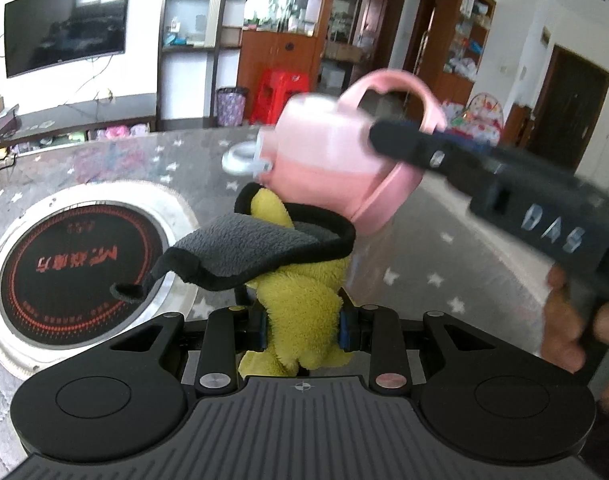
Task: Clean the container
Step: 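Raise and lower the bottle with the right tool against the cloth in the left tool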
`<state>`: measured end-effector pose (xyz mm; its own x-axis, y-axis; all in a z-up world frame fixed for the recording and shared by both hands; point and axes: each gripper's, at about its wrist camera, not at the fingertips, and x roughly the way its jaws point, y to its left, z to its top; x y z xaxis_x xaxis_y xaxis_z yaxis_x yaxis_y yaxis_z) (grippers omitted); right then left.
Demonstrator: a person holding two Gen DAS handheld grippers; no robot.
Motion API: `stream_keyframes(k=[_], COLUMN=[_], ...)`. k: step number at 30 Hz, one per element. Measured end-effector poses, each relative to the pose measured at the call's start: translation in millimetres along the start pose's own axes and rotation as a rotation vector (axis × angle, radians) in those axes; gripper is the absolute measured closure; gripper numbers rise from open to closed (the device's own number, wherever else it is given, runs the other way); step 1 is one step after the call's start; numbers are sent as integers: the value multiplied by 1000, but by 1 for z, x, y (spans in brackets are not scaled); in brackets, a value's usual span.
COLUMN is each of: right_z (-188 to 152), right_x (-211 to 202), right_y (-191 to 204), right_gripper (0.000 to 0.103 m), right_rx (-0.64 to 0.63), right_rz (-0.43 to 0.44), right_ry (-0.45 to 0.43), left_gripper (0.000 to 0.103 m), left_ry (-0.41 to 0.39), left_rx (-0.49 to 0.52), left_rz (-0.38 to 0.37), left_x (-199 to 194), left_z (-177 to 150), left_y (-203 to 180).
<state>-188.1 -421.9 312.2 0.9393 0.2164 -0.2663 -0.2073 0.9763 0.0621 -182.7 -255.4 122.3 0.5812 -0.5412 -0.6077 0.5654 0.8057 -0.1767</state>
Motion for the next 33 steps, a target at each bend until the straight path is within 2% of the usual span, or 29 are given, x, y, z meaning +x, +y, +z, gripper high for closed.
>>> stream_keyframes(k=[7, 19, 31, 33], right_z=[0, 4, 2, 2], right_x=[-3, -6, -6, -6], right_y=[0, -7, -6, -7], right_gripper=[83, 82, 79, 76], right_rx=[5, 3, 5, 5], right_rz=[3, -2, -10, -10], right_ry=[1, 0, 3, 3], left_gripper=[72, 72, 72, 72], left_ry=[20, 99, 154, 156], left_rx=[12, 1, -16, -18], left_rz=[4, 15, 34, 32], left_x=[8, 30, 48, 49], left_z=[-7, -27, -39, -40], left_y=[0, 9, 19, 21])
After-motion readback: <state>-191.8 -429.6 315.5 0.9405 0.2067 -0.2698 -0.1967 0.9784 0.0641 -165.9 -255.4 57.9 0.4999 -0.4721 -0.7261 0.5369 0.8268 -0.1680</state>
